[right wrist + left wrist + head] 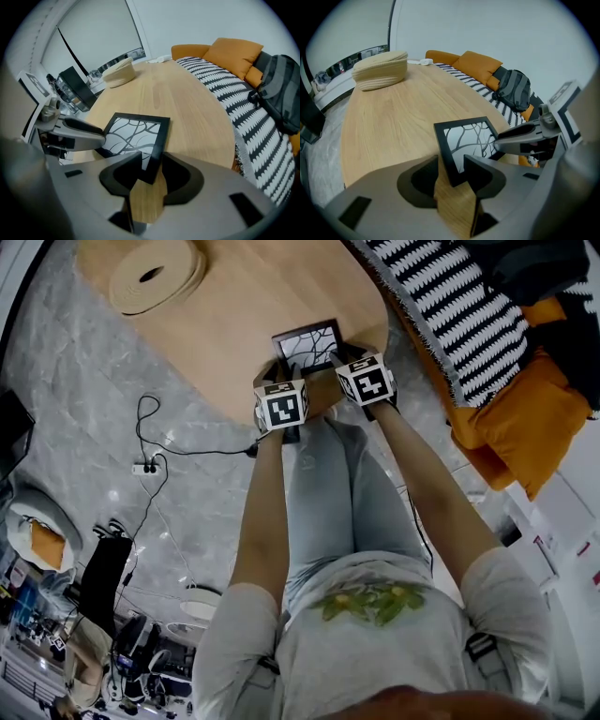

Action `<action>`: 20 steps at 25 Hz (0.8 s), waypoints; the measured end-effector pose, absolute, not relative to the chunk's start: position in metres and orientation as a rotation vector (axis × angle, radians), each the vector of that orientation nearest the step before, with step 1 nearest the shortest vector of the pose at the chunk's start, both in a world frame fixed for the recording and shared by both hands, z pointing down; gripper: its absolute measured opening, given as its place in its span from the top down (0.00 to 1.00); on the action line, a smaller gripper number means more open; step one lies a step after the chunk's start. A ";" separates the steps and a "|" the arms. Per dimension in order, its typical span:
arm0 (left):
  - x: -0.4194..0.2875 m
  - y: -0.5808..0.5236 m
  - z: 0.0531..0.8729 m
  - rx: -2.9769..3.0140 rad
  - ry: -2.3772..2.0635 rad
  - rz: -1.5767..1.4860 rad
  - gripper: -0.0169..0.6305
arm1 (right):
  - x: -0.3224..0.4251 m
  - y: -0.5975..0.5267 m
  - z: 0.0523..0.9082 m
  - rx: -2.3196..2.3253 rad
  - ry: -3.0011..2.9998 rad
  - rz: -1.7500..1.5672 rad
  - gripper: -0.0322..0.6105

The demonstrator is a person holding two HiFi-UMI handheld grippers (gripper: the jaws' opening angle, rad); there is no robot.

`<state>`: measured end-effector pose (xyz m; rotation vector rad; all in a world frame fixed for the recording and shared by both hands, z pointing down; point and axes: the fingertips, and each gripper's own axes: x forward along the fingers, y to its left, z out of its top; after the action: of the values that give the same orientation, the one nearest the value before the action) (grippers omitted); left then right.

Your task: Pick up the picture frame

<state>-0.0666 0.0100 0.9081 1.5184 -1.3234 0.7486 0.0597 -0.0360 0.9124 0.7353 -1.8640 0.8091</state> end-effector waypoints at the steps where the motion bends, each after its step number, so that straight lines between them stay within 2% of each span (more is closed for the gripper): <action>1: -0.067 0.011 0.910 1.517 -1.316 0.757 0.70 | 0.059 -0.036 0.913 0.741 -1.865 0.816 0.73; 17: -0.061 0.006 0.902 1.532 -1.315 0.821 0.75 | 0.061 -0.041 0.906 0.768 -1.833 0.819 0.74; 20: -0.064 0.005 0.898 1.524 -1.335 0.832 0.80 | 0.063 -0.039 0.902 0.773 -1.825 0.816 0.75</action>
<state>-0.0636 0.0051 0.8978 1.5241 -1.3346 0.8315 0.0633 -0.0393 0.9018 0.7726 -1.8247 0.8163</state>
